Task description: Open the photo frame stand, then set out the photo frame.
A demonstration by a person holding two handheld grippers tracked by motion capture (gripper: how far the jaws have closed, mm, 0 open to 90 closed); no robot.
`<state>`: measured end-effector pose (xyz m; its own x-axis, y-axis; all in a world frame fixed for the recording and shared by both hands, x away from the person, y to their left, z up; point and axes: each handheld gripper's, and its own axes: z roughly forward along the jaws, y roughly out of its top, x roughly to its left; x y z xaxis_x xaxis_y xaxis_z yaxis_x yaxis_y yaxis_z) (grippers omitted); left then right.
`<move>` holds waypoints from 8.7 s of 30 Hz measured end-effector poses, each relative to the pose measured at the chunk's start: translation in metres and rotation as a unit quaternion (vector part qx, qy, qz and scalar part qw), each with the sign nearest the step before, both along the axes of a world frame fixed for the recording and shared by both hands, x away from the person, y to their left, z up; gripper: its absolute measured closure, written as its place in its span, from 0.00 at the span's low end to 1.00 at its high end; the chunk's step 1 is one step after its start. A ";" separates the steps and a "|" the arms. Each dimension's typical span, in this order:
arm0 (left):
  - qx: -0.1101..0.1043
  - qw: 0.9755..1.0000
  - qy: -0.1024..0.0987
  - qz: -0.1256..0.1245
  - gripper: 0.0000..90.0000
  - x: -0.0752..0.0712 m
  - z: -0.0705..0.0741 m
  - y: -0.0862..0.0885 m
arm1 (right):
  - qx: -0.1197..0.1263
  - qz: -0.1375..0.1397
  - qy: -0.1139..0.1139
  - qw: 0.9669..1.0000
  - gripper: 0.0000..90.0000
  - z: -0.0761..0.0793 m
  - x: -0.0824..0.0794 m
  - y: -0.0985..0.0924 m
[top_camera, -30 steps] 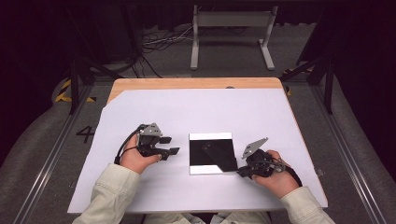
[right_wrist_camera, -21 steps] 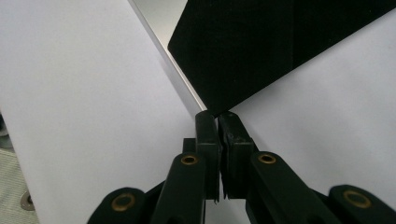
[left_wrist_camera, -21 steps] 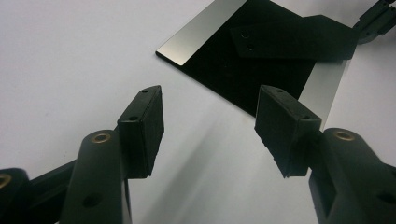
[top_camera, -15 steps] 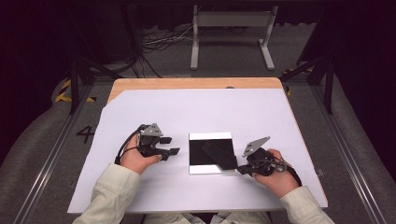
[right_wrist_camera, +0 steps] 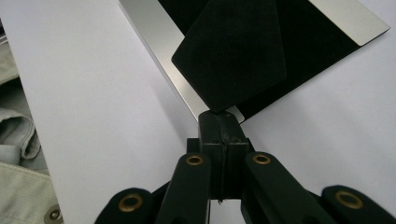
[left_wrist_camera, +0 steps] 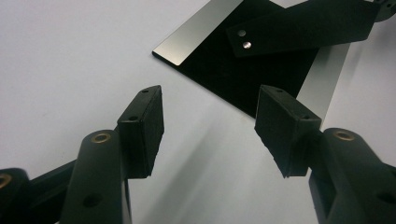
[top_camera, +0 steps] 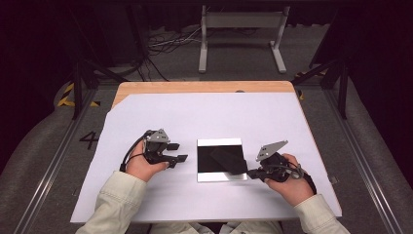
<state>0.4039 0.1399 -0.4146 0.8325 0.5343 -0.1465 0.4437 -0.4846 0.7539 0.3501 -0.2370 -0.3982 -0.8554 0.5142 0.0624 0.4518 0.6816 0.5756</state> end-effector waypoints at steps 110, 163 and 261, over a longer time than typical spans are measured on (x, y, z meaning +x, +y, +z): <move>-0.003 1.000 0.015 -0.004 0.50 -0.003 -0.005 -0.004 | 0.194 -0.172 0.045 0.965 0.55 0.026 0.039 0.001; 0.003 1.000 0.019 -0.004 0.50 -0.003 -0.006 -0.004 | 0.239 -0.223 0.190 0.926 0.65 -0.007 0.043 0.016; 0.002 1.000 0.008 -0.005 0.51 -0.005 -0.002 -0.004 | 0.263 -0.117 0.054 0.956 0.97 0.013 0.019 0.006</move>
